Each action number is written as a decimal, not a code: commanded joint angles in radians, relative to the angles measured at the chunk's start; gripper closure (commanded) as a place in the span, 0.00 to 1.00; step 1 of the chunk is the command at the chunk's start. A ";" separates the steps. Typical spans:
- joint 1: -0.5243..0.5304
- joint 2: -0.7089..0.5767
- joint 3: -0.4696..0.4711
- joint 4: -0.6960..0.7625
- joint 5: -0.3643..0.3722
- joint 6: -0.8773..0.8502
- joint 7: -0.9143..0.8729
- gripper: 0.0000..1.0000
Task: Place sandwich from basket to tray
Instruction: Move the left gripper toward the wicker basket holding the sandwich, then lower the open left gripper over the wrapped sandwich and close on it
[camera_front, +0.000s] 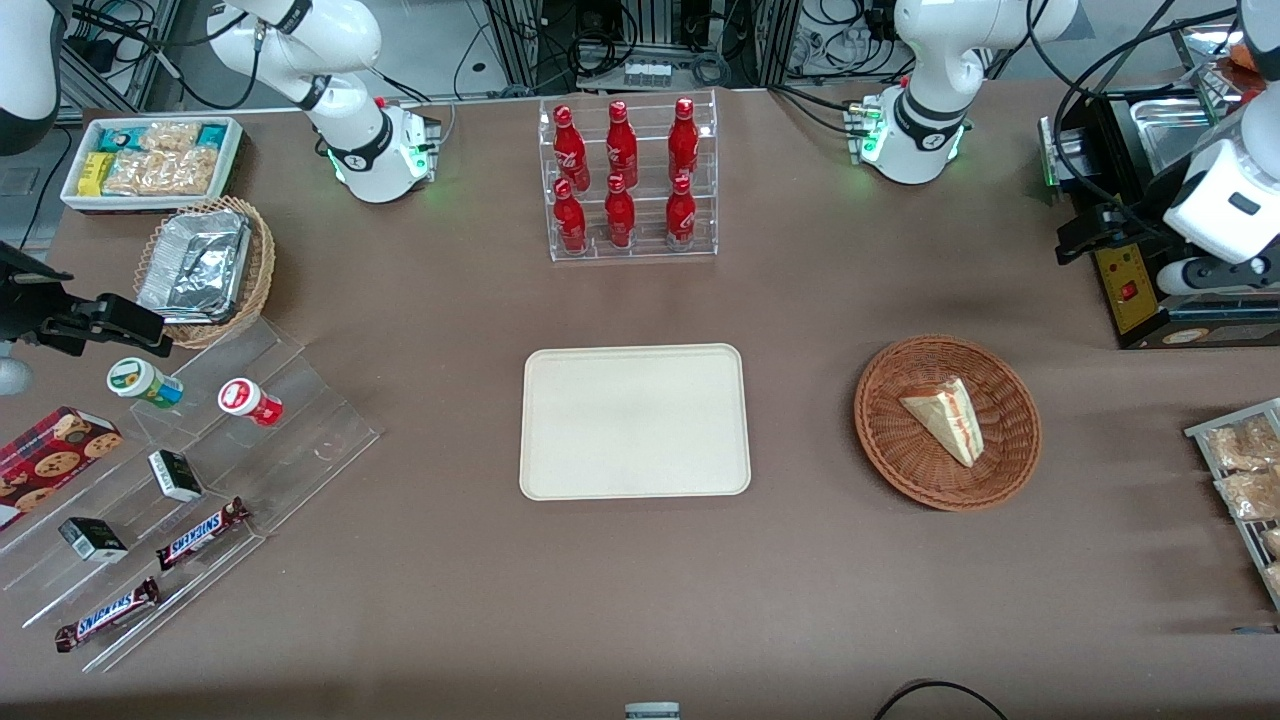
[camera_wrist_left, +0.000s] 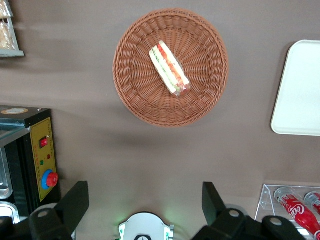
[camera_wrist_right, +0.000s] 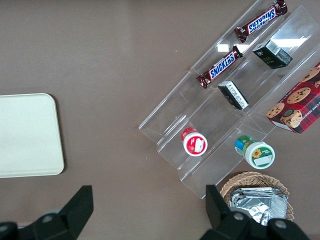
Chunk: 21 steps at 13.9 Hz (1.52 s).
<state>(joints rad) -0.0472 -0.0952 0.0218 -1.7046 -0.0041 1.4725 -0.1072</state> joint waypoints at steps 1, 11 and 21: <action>-0.006 -0.014 0.014 0.013 -0.014 -0.024 0.012 0.00; -0.017 0.118 0.006 -0.222 -0.007 0.366 -0.282 0.00; -0.045 0.209 -0.014 -0.541 -0.014 0.945 -0.608 0.00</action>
<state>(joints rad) -0.0824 0.0942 0.0136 -2.2292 -0.0050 2.3628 -0.6757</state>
